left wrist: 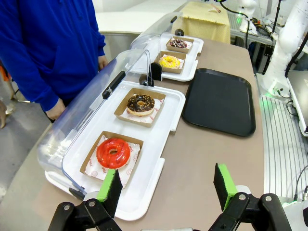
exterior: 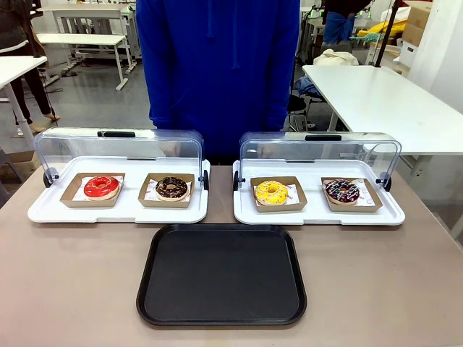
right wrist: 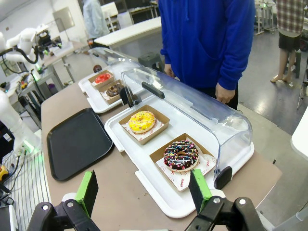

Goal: Move the third donut from the left to the tray.
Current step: Pick up the Paper togo box containing the Donut indicated by the person and place it on the Handle tray.

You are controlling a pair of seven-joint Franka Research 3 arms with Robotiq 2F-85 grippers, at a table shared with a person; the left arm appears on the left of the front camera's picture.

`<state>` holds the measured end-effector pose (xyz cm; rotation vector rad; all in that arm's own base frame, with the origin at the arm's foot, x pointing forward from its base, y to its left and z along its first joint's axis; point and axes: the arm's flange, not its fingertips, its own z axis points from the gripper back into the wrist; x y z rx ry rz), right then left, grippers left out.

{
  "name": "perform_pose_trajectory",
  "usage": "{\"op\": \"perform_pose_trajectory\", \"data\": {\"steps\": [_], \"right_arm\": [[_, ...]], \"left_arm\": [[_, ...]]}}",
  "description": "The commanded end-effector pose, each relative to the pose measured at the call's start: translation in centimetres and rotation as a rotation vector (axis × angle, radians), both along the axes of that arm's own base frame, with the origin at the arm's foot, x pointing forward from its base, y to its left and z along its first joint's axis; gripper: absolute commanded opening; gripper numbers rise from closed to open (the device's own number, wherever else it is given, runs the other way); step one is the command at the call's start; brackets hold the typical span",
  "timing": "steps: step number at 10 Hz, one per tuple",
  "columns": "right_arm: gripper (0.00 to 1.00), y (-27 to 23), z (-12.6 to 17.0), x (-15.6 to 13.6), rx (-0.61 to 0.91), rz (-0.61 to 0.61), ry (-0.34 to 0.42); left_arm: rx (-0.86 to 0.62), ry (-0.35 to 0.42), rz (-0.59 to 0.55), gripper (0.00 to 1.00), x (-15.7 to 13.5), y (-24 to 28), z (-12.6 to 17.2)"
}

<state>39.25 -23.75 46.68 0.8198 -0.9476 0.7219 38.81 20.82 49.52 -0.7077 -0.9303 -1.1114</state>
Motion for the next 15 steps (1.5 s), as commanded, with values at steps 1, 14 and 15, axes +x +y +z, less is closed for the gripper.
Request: {"op": "perform_pose_trajectory", "data": {"steps": [1,14,15], "right_arm": [[1.0,0.02,0.21,0.11,0.011,0.003,-0.019],[1.0,0.02,0.21,0.11,0.011,0.003,-0.019],[1.0,0.02,0.21,0.11,0.011,0.003,-0.019]], "left_arm": [[-0.001,-0.006,-0.014,1.0,-0.18,0.03,0.12],[-0.001,-0.006,-0.014,1.0,-0.18,0.03,0.12],[-0.001,-0.006,-0.014,1.0,-0.18,0.03,0.12]]}}
